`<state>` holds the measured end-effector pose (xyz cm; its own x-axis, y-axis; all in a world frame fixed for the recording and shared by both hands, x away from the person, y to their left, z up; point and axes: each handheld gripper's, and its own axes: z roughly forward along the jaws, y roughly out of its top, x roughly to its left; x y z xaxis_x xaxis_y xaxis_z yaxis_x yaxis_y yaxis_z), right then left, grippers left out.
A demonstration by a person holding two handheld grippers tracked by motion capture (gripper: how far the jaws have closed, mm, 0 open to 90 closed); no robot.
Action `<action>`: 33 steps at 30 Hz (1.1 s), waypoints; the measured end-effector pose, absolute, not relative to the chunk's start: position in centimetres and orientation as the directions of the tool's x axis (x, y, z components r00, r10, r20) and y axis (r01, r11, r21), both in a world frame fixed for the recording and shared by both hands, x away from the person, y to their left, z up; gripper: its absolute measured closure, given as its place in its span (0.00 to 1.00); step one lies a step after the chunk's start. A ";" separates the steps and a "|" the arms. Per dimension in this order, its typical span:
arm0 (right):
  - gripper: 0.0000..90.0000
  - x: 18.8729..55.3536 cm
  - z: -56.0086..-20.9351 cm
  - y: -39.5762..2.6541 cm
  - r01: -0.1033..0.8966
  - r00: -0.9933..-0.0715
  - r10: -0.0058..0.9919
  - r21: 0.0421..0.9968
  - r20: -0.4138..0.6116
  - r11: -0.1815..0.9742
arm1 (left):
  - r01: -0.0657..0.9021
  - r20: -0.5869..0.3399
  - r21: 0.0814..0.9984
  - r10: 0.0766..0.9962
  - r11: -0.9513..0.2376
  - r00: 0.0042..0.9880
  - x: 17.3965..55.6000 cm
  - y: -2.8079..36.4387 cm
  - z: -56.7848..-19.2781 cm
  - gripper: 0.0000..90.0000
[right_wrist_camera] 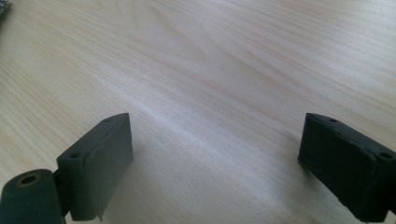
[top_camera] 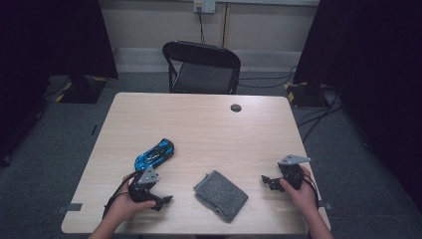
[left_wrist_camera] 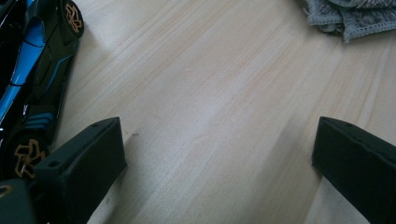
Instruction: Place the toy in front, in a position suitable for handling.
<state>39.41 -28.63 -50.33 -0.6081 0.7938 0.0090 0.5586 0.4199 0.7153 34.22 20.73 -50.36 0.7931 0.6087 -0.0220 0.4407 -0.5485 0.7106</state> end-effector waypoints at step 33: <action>0.10 39.6 -50.3 -28.6 0.559 -0.609 0.793 0.715 0.011 0.419 | 0.522 -0.075 0.729 0.707 -0.443 0.704 38.8 22.3 -44.2 0.18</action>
